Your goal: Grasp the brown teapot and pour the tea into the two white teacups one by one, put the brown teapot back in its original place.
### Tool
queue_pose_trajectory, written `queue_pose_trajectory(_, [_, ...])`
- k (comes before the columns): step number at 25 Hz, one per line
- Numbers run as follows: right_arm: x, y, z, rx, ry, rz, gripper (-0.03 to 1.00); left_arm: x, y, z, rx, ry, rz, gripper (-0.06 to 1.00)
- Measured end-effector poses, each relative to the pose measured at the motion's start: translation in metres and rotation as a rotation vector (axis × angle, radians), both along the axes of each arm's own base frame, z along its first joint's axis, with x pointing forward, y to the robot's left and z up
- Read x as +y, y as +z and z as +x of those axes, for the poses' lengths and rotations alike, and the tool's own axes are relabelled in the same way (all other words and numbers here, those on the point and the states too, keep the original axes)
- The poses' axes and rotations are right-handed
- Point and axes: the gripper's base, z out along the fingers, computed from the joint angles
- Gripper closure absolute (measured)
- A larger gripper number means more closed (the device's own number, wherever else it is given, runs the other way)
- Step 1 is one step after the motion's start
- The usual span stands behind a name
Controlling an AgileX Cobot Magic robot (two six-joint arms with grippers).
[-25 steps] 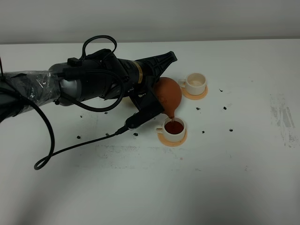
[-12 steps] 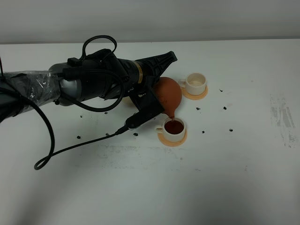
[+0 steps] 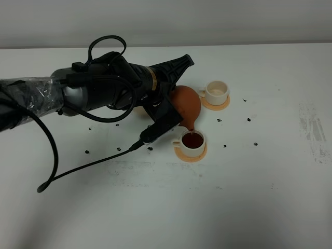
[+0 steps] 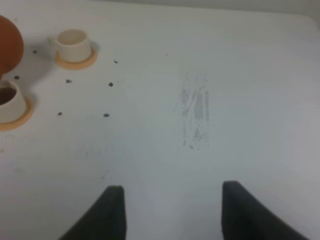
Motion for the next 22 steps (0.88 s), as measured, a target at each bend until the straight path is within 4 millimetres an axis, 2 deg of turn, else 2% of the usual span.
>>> queue_pose_trajectory(4, [0.000, 0.000, 0.000, 0.000, 0.000, 0.000, 0.52, 0.005, 0.007, -0.005, 0.072, 0.068, -0.014, 0.82])
queue_pose_trajectory(9, [0.000, 0.000, 0.000, 0.000, 0.000, 0.000, 0.52, 0.014, 0.002, -0.007, 0.193, 0.173, -0.042, 0.82])
queue_pose_trajectory(12, [0.000, 0.000, 0.000, 0.000, 0.000, 0.000, 0.52, 0.020, 0.005, -0.007, 0.244, 0.265, -0.097, 0.82])
queue_pose_trajectory(17, [0.000, 0.000, 0.000, 0.000, 0.000, 0.000, 0.52, 0.028, 0.036, -0.016, 0.303, 0.397, -0.232, 0.82])
queue_pose_trajectory(22, [0.000, 0.000, 0.000, 0.000, 0.000, 0.000, 0.52, 0.038, 0.062, -0.034, 0.396, 0.482, -0.275, 0.82])
